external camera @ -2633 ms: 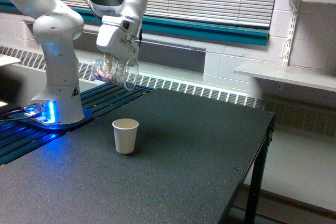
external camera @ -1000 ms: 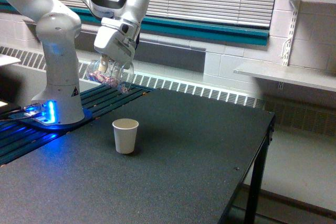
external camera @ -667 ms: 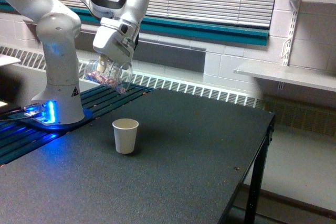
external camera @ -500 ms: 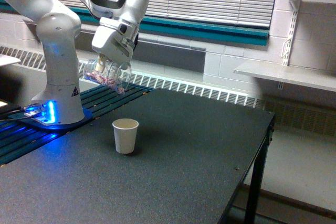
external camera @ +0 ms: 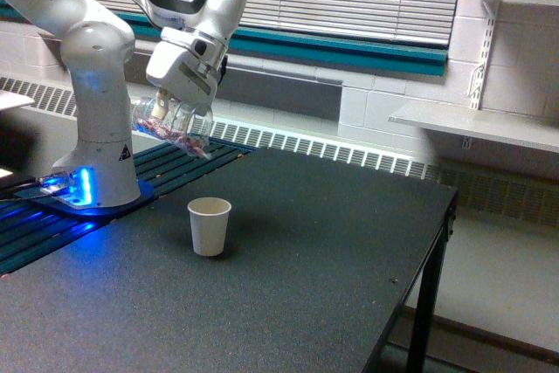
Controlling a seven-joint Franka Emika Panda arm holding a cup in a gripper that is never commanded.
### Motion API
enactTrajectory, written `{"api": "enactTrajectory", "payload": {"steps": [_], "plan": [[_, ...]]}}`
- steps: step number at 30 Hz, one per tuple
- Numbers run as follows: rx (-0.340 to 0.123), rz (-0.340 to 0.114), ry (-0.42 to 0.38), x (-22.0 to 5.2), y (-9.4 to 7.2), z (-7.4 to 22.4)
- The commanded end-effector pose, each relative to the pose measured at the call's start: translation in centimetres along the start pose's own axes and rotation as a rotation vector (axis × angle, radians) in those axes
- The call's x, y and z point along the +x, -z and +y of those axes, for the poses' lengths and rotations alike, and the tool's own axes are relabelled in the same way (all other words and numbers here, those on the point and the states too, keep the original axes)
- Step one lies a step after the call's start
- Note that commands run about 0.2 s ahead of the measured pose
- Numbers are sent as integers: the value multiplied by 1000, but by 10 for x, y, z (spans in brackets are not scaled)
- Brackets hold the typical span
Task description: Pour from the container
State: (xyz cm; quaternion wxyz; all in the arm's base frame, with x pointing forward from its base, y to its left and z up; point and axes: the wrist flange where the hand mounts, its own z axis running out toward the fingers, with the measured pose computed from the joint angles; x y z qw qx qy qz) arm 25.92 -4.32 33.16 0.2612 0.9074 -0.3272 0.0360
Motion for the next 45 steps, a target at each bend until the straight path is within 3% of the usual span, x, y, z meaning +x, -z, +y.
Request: {"api": "enactTrajectory", "payload": {"steps": [1,24,45], "plan": [[-21,1,28,-12,-8,-4],[-23,18,55,-16,-7,-10],[-42,6,68,-18,-8,-9]]}}
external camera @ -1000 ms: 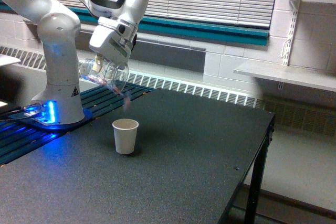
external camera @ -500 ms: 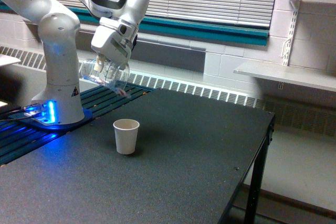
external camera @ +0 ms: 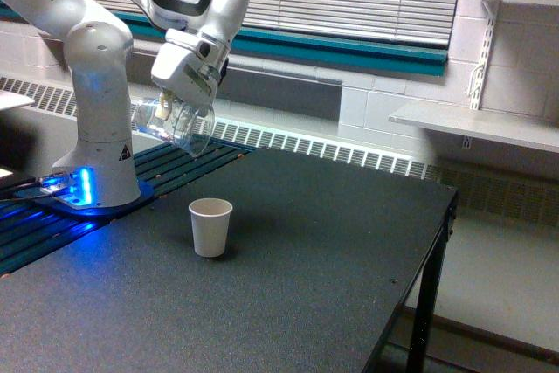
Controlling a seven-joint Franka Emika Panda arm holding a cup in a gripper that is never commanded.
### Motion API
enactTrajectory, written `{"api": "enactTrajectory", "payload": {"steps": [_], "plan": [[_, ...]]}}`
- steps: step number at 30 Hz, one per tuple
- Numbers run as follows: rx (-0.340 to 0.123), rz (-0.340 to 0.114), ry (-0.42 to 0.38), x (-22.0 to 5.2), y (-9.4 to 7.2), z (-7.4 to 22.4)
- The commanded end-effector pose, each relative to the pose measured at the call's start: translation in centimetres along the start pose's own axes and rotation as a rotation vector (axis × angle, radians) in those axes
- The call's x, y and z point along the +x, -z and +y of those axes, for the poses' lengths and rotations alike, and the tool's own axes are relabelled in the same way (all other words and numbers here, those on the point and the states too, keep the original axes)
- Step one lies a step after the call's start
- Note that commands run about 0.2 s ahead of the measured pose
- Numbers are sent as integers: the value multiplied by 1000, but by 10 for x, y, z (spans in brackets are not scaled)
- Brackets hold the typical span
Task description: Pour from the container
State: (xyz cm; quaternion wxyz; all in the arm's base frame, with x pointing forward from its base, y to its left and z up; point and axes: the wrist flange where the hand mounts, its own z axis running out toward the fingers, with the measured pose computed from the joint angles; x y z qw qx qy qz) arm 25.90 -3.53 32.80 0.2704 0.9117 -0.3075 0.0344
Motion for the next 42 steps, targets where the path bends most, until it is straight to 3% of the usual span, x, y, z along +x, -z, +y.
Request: {"api": "enactTrajectory", "payload": {"steps": [1,22,42], "plan": [[-29,-9,29,-13,-9,-3],[-98,-54,67,-20,-20,-4],[-100,-67,67,-20,-22,-6]]}}
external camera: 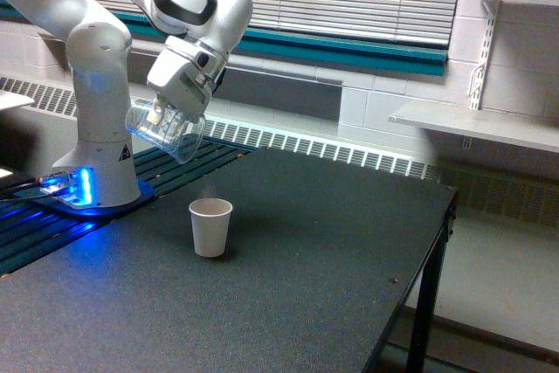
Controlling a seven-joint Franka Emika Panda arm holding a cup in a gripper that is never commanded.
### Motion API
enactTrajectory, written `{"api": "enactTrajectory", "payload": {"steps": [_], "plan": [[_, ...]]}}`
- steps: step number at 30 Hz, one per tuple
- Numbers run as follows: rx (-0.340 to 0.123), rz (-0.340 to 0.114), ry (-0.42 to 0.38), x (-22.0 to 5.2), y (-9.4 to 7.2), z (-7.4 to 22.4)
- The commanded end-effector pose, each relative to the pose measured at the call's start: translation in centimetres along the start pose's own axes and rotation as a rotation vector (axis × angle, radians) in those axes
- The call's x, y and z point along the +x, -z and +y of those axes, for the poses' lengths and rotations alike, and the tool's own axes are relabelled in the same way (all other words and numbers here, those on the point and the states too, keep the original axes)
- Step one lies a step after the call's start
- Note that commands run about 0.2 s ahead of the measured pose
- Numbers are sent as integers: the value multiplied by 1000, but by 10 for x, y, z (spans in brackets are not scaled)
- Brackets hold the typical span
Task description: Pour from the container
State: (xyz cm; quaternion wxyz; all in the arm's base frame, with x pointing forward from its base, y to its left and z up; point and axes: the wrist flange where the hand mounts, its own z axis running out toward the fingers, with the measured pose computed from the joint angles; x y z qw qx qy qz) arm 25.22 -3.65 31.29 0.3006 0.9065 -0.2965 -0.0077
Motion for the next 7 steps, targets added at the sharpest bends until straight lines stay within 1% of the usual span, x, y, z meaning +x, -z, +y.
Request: {"api": "enactTrajectory", "payload": {"steps": [1,7], "plan": [[-16,-13,23,-11,-8,-5],[-14,-15,18,-10,-7,-4]]}}
